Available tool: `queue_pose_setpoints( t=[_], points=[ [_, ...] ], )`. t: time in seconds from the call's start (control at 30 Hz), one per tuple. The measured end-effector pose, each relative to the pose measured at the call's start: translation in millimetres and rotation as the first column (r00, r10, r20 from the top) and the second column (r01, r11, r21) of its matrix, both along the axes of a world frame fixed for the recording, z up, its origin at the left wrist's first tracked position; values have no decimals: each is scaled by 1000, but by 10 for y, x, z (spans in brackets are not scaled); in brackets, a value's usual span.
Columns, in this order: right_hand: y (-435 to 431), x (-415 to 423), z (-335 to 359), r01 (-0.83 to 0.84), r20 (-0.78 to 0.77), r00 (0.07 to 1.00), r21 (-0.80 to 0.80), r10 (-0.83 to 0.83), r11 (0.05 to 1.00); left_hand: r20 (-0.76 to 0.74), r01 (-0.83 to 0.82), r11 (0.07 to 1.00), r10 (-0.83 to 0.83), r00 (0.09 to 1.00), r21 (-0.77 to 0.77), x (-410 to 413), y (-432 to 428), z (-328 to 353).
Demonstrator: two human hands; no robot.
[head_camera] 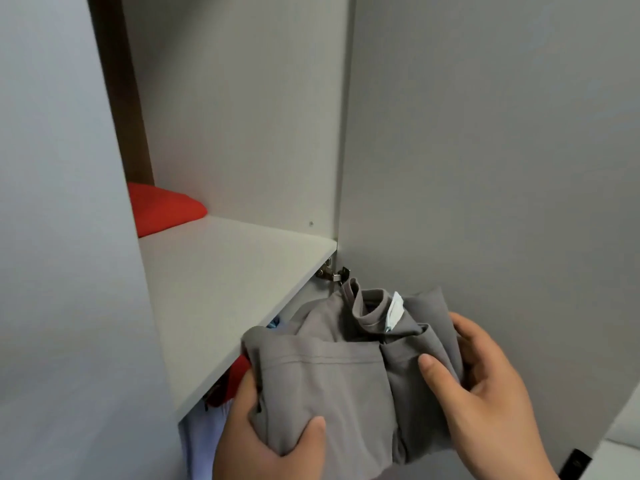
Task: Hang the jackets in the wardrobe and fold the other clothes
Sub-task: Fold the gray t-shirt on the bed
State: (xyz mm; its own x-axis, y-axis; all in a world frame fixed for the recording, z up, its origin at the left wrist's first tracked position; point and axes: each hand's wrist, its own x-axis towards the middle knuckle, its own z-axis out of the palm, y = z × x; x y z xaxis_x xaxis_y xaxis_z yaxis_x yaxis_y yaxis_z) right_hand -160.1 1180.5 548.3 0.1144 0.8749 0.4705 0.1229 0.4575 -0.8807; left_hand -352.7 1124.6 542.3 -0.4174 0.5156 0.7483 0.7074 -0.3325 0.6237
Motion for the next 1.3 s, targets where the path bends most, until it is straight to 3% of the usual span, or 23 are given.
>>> queue_pose_setpoints(
  t=[0.07, 0.17, 0.23, 0.43, 0.67, 0.73, 0.83, 0.9, 0.93, 1.0, 1.07, 1.17, 1.3],
  points=[
    [-24, -17, 162, 37, 4, 999, 78, -37, 996, -43, 103, 993, -105, 994, -59, -56, 13, 124],
    [7, -55, 405, 87, -31, 996, 191, -82, 978, 279, 185, 983, -178, 944, 3, 54, 58, 209],
    [132, -117, 569, 108, -60, 993, 236, -97, 966, 367, 171, 984, -138, 920, -58, 145, 112, 344],
    [841, -656, 1043, 38, -50, 999, 359, -21, 932, 354, -96, 995, 86, 931, 12, -39, 305, 864],
    [1867, -1389, 1135, -202, 339, 935, 266, 104, 942, 258, -340, 909, 398, 880, -241, -298, 570, 979],
    [2018, -1492, 1074, -171, 457, 887, 177, 73, 969, 211, -376, 854, 467, 859, -359, -288, 593, 969],
    [2040, -1461, 976, -61, 553, 832, 164, -41, 985, -103, -552, 724, 565, 819, -413, -292, 597, 930],
    [1881, -1400, 941, -43, 544, 833, 249, -103, 967, -315, -591, 684, 500, 807, -429, -298, 571, 957],
    [1773, -1381, 916, -66, 588, 803, 253, -99, 965, -417, -575, 585, 396, 818, -572, -302, 563, 984],
    [1569, -1378, 856, -162, 743, 669, 129, 13, 978, -390, -429, 427, 181, 903, -796, -400, 631, 935],
    [1497, -1412, 780, -245, 838, 519, -41, 166, 969, -414, -467, 288, 227, 882, -836, -399, 687, 892],
    [1620, -1480, 764, -294, 862, 436, -133, 257, 947, -514, -611, 258, 357, 780, -748, -293, 816, 936],
    [1882, -1579, 792, -332, 886, 364, -167, 289, 928, -424, -520, 205, 376, 824, -829, -356, 972, 980]
  ],
)
